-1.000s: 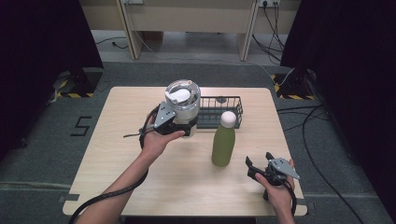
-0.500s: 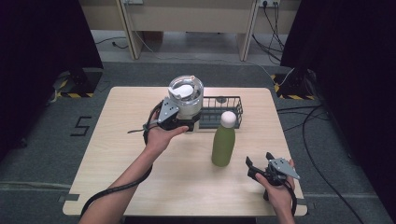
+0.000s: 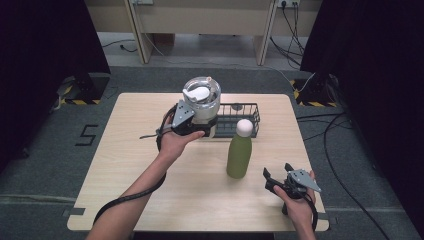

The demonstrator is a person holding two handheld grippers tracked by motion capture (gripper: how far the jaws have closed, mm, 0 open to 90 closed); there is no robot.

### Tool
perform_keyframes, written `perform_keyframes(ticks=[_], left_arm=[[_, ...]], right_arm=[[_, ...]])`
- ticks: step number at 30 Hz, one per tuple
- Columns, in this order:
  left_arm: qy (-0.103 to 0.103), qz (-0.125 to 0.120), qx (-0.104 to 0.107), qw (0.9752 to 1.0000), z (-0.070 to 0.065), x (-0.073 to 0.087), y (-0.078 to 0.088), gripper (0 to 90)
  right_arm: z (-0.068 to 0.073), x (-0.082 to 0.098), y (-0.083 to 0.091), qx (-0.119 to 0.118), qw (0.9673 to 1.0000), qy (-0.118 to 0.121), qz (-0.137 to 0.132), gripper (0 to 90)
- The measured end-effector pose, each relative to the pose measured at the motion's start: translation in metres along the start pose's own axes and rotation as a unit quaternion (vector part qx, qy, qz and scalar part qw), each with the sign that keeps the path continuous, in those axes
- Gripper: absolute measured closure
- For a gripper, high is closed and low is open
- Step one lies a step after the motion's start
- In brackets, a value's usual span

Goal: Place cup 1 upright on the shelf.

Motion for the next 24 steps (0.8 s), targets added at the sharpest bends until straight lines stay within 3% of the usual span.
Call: perform_keyframes(ticks=[8,24], left_arm=[[0.010,-0.002,-0.001,0.9999,0.002,-0.004,-0.006,8.7],[0.007,-0.001,-0.006,1.0000,0.006,-0.013,-0.017,8.7]], right_arm=[[0.000,0.000,0.000,0.000,1.0000,0.000,0.000,14.8],[-0.001,0.001,-0.001,0.000,1.0000,-0.001,0.001,14.8]])
Point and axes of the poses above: each handheld gripper's, and its own axes: y roughly backward along the jaws, x roughly out of its underside, z roughly to its left, the point moved 3 cm from there along -y, roughly forward along the jaws, and after that the axes turned 13 degrees about z, right-handed, at the moved point
